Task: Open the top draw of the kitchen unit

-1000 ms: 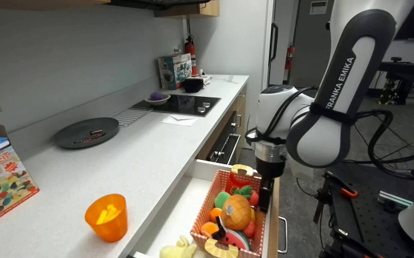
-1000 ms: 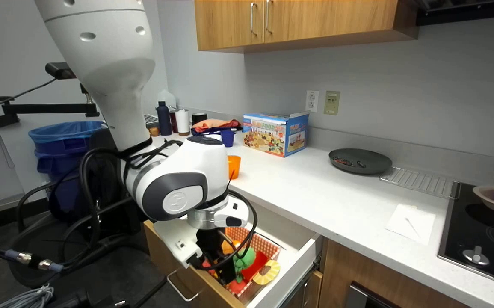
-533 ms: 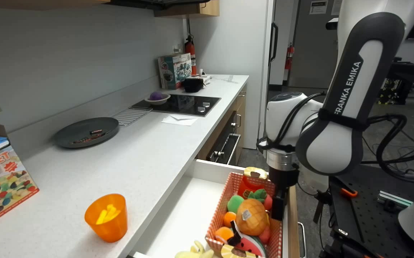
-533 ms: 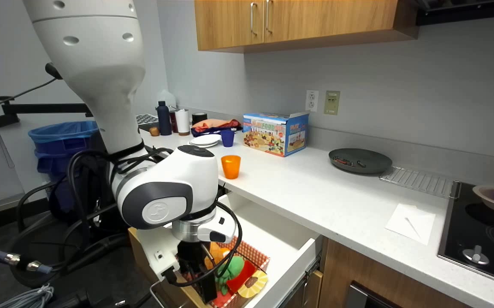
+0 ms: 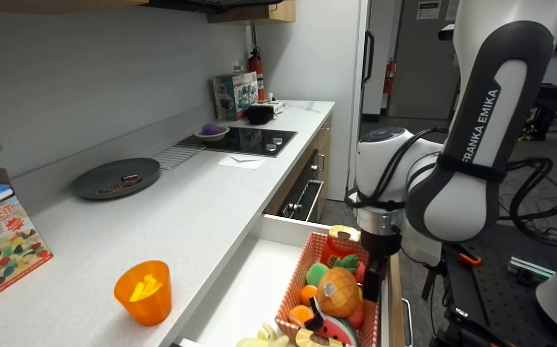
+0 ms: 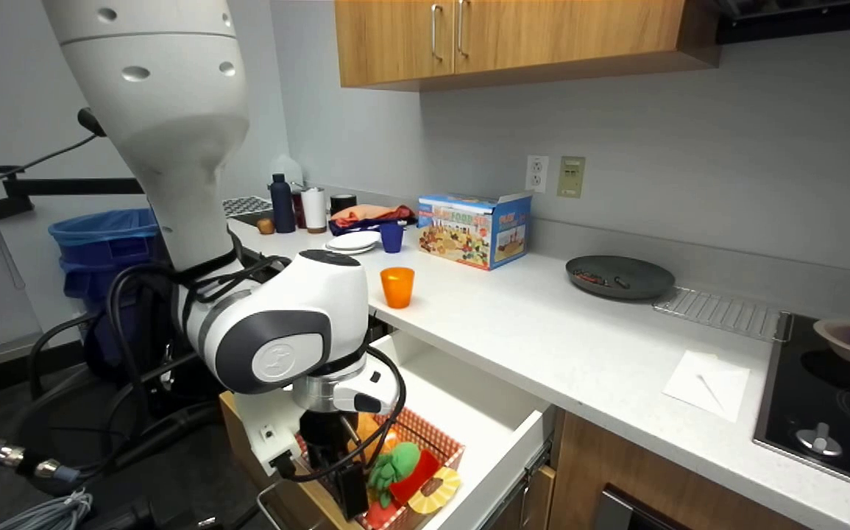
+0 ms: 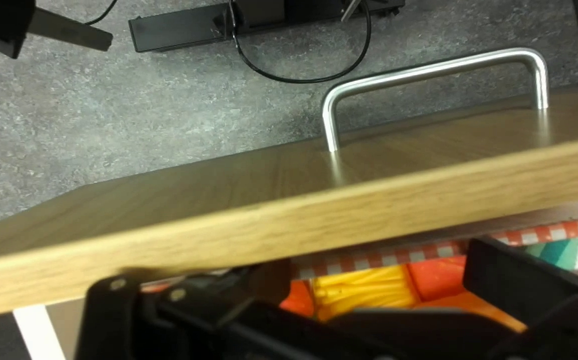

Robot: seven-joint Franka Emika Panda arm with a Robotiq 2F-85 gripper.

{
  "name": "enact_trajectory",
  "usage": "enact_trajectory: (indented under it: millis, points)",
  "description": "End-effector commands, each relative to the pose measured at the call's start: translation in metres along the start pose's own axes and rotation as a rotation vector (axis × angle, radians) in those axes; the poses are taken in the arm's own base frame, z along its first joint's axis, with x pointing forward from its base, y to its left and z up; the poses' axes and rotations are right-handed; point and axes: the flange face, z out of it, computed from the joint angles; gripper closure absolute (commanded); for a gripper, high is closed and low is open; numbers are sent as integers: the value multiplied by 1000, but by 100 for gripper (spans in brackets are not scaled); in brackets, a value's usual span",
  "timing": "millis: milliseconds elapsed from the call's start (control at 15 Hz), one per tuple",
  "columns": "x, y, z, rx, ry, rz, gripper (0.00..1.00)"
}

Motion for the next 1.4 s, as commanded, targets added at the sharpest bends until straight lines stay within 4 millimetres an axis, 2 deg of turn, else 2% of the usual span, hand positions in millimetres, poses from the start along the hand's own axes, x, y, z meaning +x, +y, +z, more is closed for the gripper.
enact_trajectory:
  millis: [0, 200, 400, 533, 667, 800, 933, 1067, 1333]
  points:
    - [-2, -12, -6, -95, 23, 3, 0]
    - [-2, -19, -23, -201, 79, -12, 0]
    - [-6, -37, -40, -277, 170, -32, 0]
    - [-6, -45, -53, -286, 254, -26, 0]
    - [-17, -49, -67, -262, 325, -3, 0]
    - [-12, -51, -83, -243, 411, 34, 0]
    - [-23, -56, -96, -224, 483, 61, 0]
    - [-22, -63, -96, -213, 555, 80, 0]
    - [-32, -69, -97, -148, 647, 103, 0]
